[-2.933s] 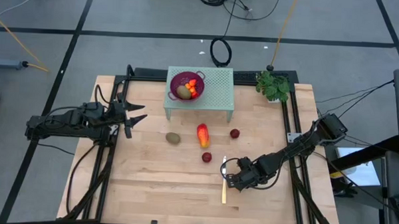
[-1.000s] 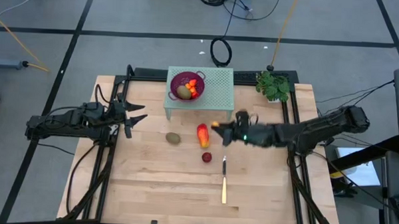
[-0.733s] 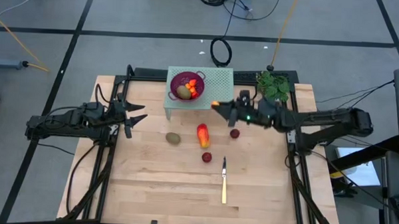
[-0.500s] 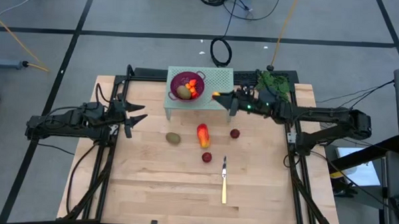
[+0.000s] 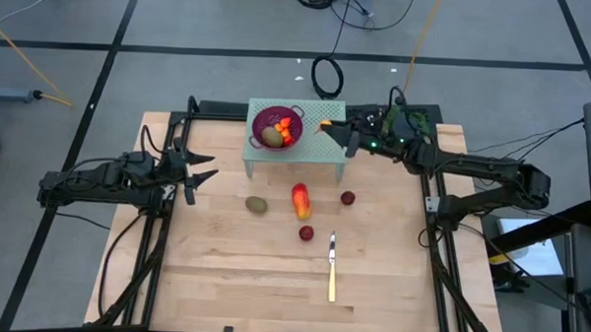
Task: Pick & Place Fruit
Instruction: Put the pear into violet strainer bowl on the shelf
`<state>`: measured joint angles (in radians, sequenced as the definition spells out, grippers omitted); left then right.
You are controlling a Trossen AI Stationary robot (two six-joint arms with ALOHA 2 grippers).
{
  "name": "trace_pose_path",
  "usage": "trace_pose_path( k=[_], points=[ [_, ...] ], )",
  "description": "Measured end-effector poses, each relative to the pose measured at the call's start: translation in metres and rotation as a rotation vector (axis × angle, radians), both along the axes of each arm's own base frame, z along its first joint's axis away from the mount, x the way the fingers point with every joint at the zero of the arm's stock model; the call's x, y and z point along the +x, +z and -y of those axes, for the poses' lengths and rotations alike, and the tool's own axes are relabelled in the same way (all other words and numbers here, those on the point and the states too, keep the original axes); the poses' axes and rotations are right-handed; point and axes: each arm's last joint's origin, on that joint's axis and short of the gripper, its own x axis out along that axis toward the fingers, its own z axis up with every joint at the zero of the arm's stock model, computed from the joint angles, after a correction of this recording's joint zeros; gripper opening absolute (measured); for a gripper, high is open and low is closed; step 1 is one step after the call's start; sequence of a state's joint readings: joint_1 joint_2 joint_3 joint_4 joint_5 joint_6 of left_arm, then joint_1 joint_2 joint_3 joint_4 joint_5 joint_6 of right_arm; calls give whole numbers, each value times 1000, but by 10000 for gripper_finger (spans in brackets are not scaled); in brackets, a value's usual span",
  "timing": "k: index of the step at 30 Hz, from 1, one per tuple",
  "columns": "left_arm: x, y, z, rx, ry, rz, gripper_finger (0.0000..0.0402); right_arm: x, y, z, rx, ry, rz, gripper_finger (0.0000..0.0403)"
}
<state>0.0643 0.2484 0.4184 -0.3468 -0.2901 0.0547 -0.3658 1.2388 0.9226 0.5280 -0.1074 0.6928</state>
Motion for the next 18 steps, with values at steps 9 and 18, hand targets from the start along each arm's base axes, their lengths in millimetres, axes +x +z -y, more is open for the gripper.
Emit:
trace_pose_path(
  k=[9, 18],
  points=[
    [0, 0, 0, 1, 0, 0, 182, -5, 6, 9, -51, -42, 53, 121],
    [0, 0, 0, 20, -3, -8, 182, -9, 13, 15, -99, -72, 109, 121]
  ],
)
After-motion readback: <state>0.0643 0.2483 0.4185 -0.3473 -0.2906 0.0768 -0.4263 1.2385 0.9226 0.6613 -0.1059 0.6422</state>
